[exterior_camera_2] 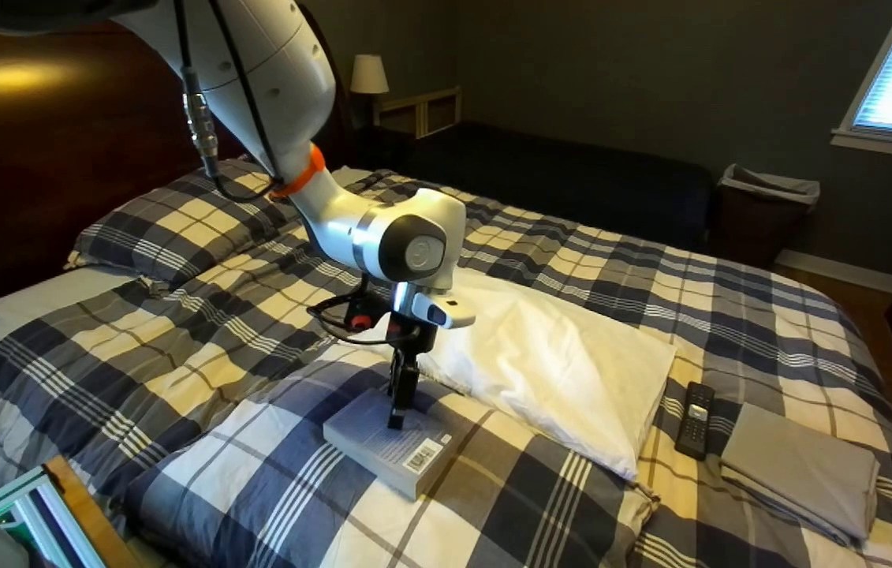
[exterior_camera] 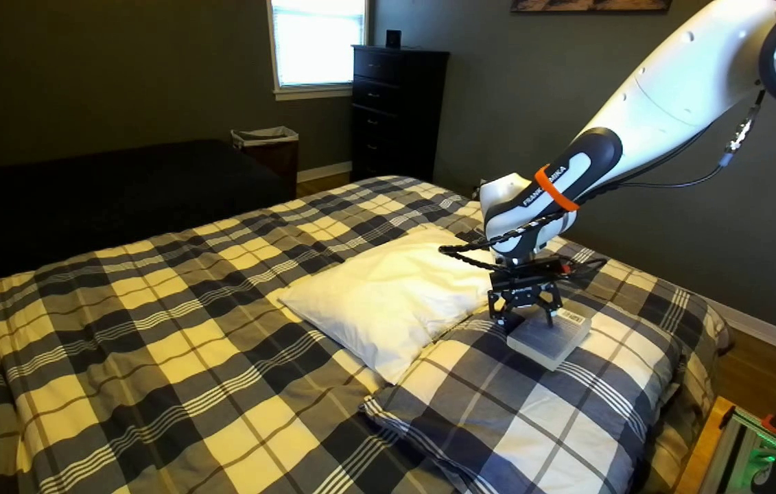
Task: Move the white pillow forward, remove the book from the pillow and put it on the bed
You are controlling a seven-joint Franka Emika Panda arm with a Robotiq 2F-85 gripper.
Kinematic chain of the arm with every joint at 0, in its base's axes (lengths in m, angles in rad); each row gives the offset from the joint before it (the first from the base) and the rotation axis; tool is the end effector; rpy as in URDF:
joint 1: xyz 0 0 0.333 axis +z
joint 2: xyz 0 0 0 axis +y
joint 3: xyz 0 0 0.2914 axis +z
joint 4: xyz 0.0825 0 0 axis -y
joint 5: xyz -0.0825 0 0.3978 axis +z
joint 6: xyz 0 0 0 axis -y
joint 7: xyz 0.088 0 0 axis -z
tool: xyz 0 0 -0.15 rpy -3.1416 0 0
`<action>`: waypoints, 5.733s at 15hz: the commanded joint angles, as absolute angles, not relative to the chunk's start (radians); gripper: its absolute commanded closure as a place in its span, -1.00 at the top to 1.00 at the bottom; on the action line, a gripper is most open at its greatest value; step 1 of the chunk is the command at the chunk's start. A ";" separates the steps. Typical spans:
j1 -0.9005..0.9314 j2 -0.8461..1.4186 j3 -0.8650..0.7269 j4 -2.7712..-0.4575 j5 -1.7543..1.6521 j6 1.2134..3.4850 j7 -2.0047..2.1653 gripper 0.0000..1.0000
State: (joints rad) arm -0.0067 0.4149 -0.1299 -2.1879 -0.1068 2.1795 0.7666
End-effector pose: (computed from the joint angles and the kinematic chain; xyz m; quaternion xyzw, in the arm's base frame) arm 0.4812 -0.0811 0.0969 0.8943 -0.3906 -0.1790 0.1247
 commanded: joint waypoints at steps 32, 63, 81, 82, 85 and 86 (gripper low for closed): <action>-0.021 0.373 -0.236 -2.051 -0.205 1.939 0.878 -0.85; -0.215 0.222 -0.317 -2.000 -0.224 2.045 0.889 -0.44; -0.287 0.569 -0.487 -1.795 -0.422 2.435 0.898 -0.86; -0.291 0.596 -0.498 -1.787 -0.420 2.463 0.900 -0.86; -0.295 0.680 -0.541 -1.742 -0.418 2.547 0.920 -0.86; -0.295 0.714 -0.556 -1.729 -0.414 2.584 0.927 -0.86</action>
